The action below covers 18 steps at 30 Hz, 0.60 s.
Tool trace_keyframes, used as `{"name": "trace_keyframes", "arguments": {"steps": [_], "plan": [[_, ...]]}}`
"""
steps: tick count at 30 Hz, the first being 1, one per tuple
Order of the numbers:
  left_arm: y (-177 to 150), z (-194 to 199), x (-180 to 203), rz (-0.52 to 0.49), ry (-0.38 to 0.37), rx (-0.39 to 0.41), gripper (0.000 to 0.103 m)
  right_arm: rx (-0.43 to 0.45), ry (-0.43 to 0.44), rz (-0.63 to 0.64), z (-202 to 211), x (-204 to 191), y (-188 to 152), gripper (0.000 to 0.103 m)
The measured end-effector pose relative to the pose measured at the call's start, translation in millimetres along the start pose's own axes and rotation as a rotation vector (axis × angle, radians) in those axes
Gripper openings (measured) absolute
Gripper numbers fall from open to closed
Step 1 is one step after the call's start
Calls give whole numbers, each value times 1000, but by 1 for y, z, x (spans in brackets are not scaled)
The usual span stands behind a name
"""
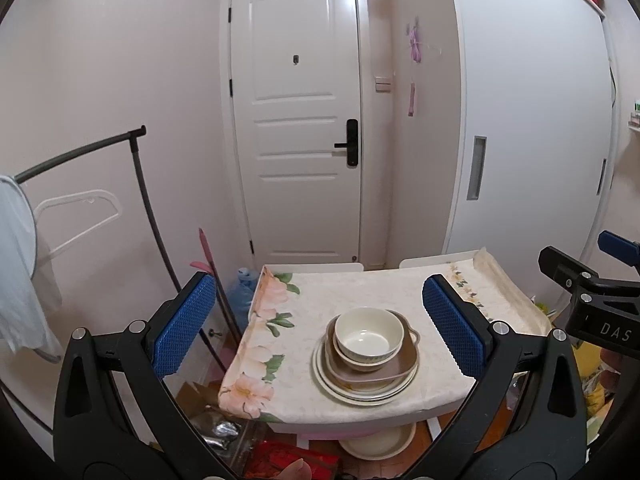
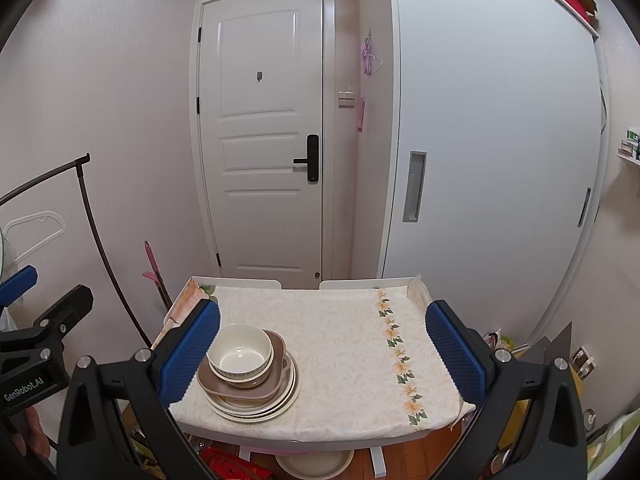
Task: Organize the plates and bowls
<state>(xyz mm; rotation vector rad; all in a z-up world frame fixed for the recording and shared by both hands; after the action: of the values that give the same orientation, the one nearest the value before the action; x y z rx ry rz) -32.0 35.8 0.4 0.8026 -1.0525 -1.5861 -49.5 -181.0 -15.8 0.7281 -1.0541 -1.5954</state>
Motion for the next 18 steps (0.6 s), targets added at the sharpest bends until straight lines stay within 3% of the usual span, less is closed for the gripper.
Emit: {"name": "trace_keyframes", "arguments": {"steps": [10, 18], "plan": [[-2, -7, -2, -5, 18, 0, 103, -15, 0, 1, -6, -2, -3, 102], [-10, -38, -4, 5, 2, -44, 103, -82, 10, 12, -44, -7, -14, 102]]}}
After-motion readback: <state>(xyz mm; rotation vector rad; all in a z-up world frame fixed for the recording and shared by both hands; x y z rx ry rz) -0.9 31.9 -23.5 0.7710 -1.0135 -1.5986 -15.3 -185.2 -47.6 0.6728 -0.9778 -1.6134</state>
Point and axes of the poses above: each gripper's, at about its wrist camera, not at the fingertips, and z roughly against the way its jaws point, x to its right, y to its top, the point moved 8 cm from there along -z, roughly the way its jaws point, and after that the axes turned 8 degrees about -y, right-handed, at the moved point
